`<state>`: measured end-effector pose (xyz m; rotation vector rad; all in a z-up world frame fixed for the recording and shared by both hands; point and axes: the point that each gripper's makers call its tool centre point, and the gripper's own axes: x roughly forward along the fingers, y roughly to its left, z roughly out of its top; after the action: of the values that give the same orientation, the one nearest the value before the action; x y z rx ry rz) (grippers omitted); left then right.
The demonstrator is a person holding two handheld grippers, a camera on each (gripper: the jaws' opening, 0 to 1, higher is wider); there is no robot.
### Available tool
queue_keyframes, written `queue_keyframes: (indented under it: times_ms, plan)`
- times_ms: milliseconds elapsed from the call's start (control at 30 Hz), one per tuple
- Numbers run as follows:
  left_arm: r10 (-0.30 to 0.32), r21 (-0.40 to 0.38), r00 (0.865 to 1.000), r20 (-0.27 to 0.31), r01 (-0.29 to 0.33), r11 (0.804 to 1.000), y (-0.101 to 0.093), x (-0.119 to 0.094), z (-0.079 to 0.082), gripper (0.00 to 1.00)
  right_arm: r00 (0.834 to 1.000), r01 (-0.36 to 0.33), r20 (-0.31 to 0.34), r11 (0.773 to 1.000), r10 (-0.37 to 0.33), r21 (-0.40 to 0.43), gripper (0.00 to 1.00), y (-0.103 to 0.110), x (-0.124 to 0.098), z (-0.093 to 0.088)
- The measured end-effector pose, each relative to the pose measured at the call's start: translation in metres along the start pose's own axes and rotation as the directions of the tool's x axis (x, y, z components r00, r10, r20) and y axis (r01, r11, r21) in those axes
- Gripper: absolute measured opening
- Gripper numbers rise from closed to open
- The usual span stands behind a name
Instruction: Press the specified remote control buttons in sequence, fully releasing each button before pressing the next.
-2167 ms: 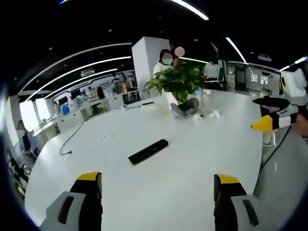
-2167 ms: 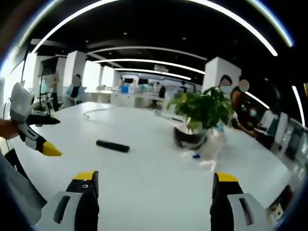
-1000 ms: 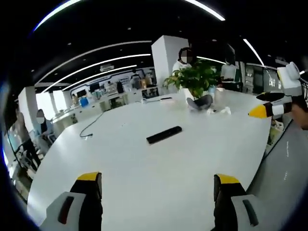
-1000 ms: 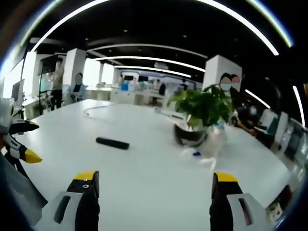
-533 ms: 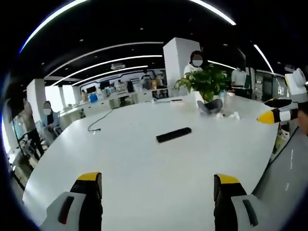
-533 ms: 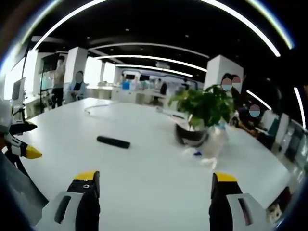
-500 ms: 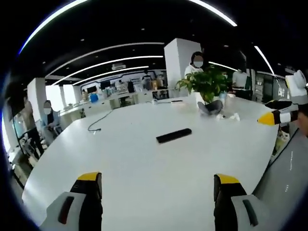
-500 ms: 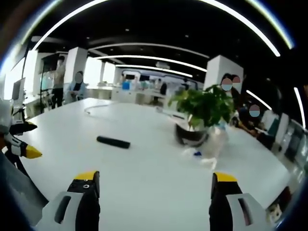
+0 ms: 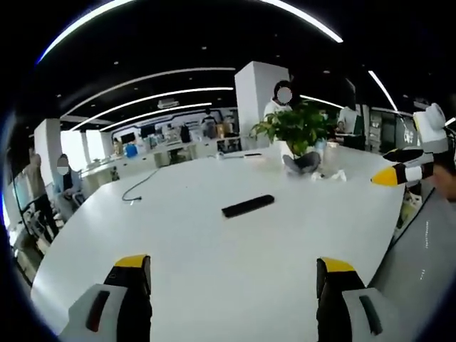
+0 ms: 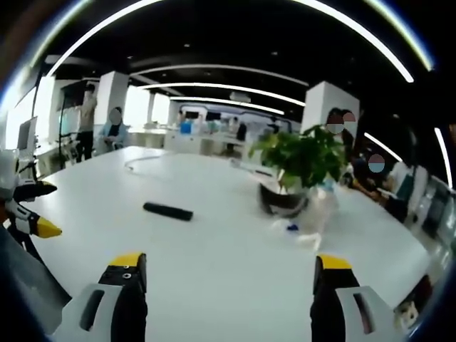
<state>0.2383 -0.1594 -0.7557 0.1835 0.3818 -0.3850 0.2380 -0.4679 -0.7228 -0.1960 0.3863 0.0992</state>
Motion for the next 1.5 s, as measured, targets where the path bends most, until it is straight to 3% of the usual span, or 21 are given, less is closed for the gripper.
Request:
queue_keyframes:
  times_ms: [67, 433, 1500]
  plan:
    - [-0.008, 0.000, 1.000, -0.026, 0.008, 1.000, -0.0015, 0.0011, -0.0050, 1.00, 1.000, -0.002, -0.002, 1.000, 0.002, -0.002, 0.96, 0.0003, 0.0000, -0.0003]
    - [-0.008, 0.011, 0.999, -0.044, 0.009, 1.000, -0.0022, 0.0015, -0.0082, 1.00, 1.000, -0.008, -0.004, 1.000, 0.008, -0.006, 0.96, 0.0015, 0.0002, -0.0006]
    - [-0.018, 0.024, 0.998, -0.056, 0.019, 1.000, -0.0039, 0.0022, -0.0109, 1.00, 1.000, 0.001, -0.007, 1.000, -0.001, -0.004, 0.95, -0.0003, -0.0001, -0.0012]
